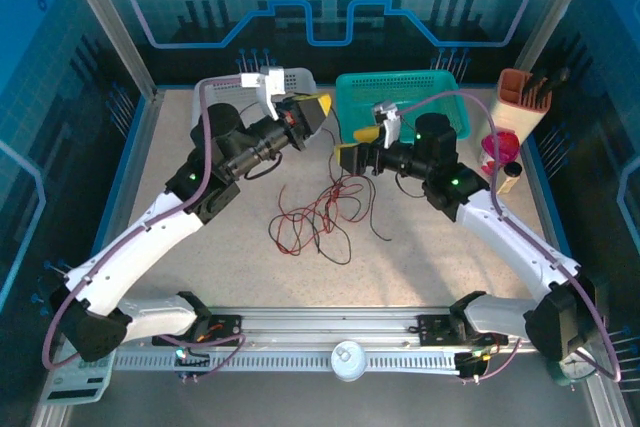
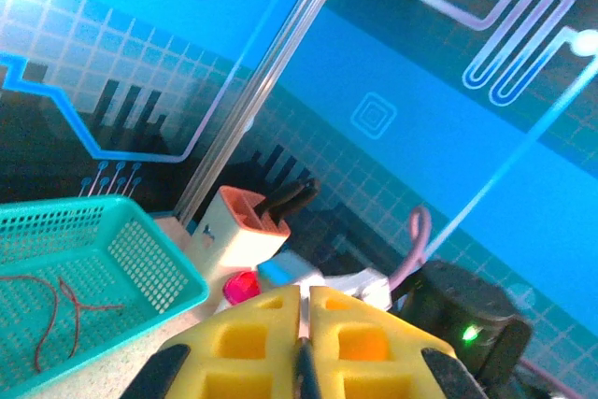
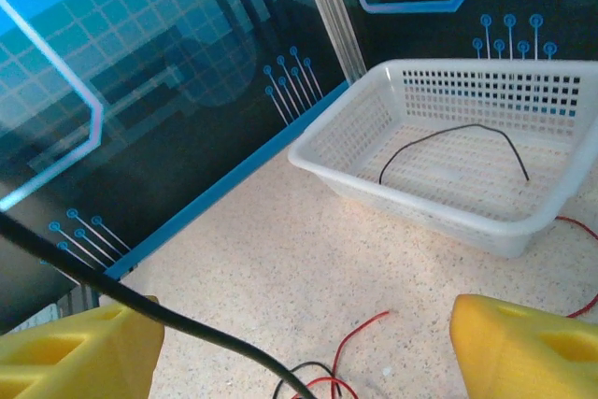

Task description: Untangle the cables

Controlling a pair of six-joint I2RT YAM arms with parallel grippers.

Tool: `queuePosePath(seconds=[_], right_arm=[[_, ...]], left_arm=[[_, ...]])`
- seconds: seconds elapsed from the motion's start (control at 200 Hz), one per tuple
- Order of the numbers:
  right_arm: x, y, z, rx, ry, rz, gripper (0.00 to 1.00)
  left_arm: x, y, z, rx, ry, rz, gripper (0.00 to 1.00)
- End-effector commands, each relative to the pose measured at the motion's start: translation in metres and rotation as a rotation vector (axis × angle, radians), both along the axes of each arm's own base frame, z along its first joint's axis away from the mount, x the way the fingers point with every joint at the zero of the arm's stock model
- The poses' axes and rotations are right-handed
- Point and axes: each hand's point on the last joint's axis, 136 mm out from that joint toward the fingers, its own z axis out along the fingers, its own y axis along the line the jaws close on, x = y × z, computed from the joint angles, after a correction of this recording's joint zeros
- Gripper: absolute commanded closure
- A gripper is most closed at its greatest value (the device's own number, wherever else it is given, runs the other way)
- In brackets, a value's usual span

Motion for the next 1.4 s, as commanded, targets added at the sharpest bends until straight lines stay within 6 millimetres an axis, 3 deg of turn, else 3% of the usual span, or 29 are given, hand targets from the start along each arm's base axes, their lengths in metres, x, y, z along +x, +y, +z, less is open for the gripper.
queuePosePath(seconds=[0.0, 0.47, 0.655, 0.79, 0.9, 1.19, 1.395], right_arm=[[0.001, 0.004, -0.010, -0.012, -0.016, -0.003, 0.19], [0.015, 0.006, -0.054, -0.021, 0.064, -0.044, 0.33], [0.016, 0.009, -0.049, -0.010, 0.067, -0.033, 0.56], [0.013, 0.009, -0.033, -0.002, 0.049, -0.018, 0.83], [0.006, 0.010, -0.013, 0.011, 0.031, 0.005, 0.96], [-0.018, 0.005, 0.058, 0.069, -0.066, 0.030, 1.00], [-0.028, -0.002, 0.093, 0.098, -0.123, 0.019, 1.00]], left_arm=[[-0.010, 0.002, 0.028, -0.044, -0.037, -0.035, 1.00], [-0.032, 0.013, 0.077, -0.098, -0.130, -0.059, 1.00], [-0.035, 0.017, 0.082, -0.096, -0.144, -0.050, 1.00], [-0.035, 0.019, 0.078, -0.089, -0.143, -0.039, 1.00], [-0.033, 0.022, 0.071, -0.077, -0.137, -0.017, 1.00], [-0.016, 0.030, 0.025, -0.001, -0.084, 0.088, 1.00], [-0.005, 0.040, -0.010, 0.051, -0.044, 0.175, 1.00]])
